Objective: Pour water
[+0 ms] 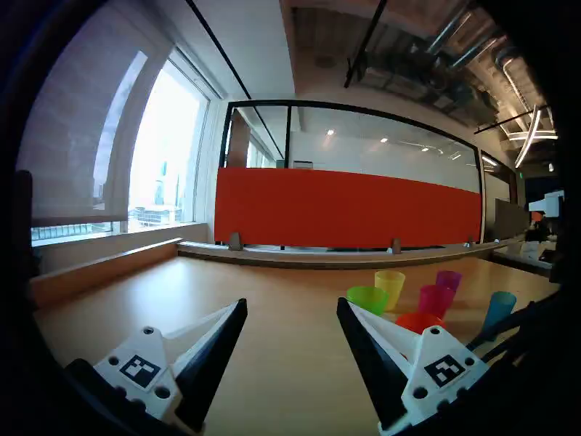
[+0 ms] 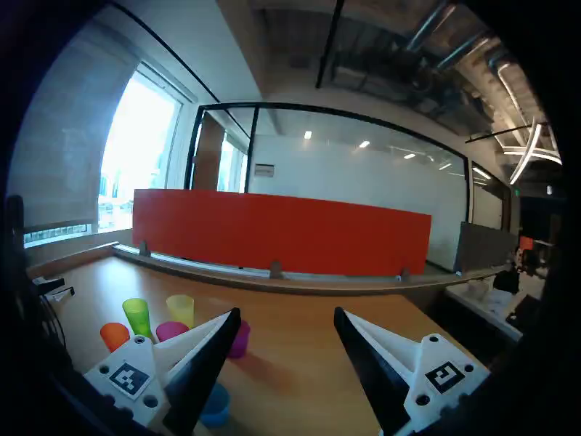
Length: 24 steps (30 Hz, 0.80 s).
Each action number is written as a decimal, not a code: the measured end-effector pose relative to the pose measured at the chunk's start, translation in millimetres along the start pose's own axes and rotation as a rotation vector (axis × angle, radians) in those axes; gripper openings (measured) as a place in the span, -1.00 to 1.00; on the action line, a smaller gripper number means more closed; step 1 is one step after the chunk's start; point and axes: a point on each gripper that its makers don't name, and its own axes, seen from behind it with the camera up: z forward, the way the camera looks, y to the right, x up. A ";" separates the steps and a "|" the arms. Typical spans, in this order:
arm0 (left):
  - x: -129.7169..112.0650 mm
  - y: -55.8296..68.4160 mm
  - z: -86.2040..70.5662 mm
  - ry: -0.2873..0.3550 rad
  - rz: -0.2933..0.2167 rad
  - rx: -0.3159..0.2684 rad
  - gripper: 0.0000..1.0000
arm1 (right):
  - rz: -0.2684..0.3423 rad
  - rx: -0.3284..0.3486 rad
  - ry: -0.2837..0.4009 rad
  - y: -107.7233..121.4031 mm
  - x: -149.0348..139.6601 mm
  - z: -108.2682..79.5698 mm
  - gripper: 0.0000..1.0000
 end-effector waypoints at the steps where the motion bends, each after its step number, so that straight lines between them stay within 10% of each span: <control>1: -0.2 0.3 0.3 0.000 0.007 0.001 0.83 | -0.001 0.000 0.002 0.0 0.8 0.1 0.99; 24: -0.3 1.4 -0.5 0.007 0.052 0.018 0.83 | -0.002 0.009 0.008 -2.4 -1.1 5.4 0.99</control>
